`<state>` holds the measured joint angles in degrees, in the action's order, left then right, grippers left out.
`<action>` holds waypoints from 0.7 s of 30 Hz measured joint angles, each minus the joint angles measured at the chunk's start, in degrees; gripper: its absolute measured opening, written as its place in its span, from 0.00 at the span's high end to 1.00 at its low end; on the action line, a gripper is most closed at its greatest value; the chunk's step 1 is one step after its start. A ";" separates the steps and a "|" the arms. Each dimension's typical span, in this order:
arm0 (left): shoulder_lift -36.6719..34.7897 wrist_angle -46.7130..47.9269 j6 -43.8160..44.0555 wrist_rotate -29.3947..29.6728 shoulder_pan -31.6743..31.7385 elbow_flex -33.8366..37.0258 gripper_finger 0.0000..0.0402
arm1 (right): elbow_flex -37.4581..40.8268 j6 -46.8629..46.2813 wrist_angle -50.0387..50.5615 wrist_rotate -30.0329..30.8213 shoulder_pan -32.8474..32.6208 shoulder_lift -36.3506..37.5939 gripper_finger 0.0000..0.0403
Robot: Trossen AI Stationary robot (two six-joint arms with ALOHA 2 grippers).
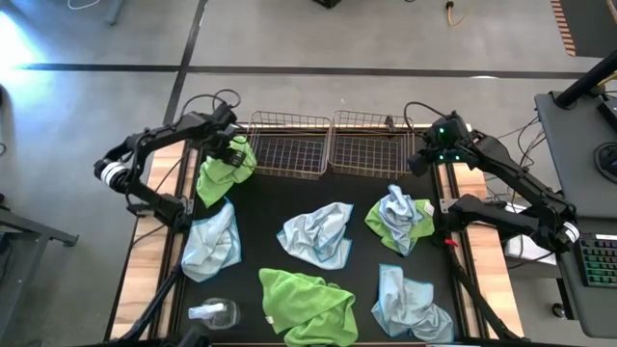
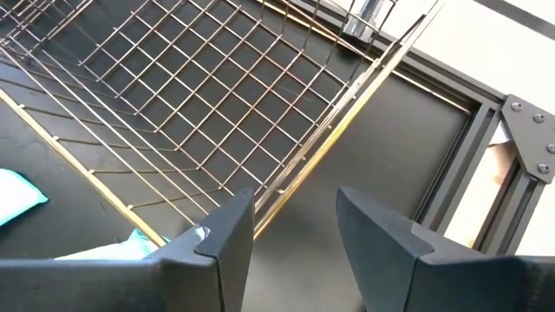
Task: Sort microfiber towel by color & place in baskets
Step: Put the green microfiber cloth into the left wire basket
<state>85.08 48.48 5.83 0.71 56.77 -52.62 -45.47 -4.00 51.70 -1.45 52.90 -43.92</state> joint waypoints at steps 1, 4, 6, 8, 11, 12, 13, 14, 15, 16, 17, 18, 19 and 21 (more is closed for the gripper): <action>0.20 0.22 -0.33 -0.22 0.00 -0.35 0.76 | 0.00 -0.02 0.00 0.00 0.00 0.00 0.60; 0.18 0.46 -0.63 -0.54 0.00 -1.20 0.89 | 0.00 -0.02 0.00 0.00 0.00 0.00 0.60; -0.30 0.53 -0.61 -0.68 0.00 -1.78 0.97 | 0.00 -0.02 0.00 0.02 0.00 0.00 0.60; -0.68 0.90 -0.46 -0.84 0.00 -2.12 0.98 | 0.00 -0.02 0.00 0.02 0.00 0.00 0.60; -1.22 2.40 -0.42 -1.11 0.00 -2.12 0.98 | 0.00 -0.02 0.02 0.02 0.00 0.00 0.60; -1.51 3.09 -0.38 -1.16 0.00 -2.12 0.99 | 0.00 0.01 0.02 0.02 0.00 0.00 0.60; -1.83 3.94 -0.20 -1.18 0.00 -2.12 0.99 | 0.00 0.01 0.02 0.02 0.00 0.00 0.60; -2.17 4.74 0.03 -1.20 0.00 -2.12 1.00 | 0.00 0.05 0.02 0.02 0.00 0.00 0.60; -2.61 5.45 0.28 -1.20 0.00 -2.12 1.00 | 0.00 0.06 0.02 0.01 0.00 0.00 0.60; -3.18 6.19 0.47 -1.20 0.00 -2.18 1.00 | 0.00 0.09 0.00 0.02 0.00 0.00 0.60; -3.68 7.21 0.56 -1.23 0.00 -2.48 1.00 | 0.00 0.12 0.00 0.02 0.00 -0.01 0.60; -4.21 7.68 0.65 -1.23 0.00 -2.81 1.00 | 0.00 0.12 -0.01 0.02 0.00 -0.02 0.60; -4.86 7.94 0.66 -1.23 0.00 -3.26 1.00 | 0.00 0.12 -0.02 0.02 0.00 -0.02 0.60; -6.33 8.51 0.67 -1.25 0.00 -4.27 1.00 | 0.00 0.12 -0.02 0.02 0.00 0.00 0.60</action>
<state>78.74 57.00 6.50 -0.54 56.77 -56.89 -45.47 -3.88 51.68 -1.43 52.90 -43.92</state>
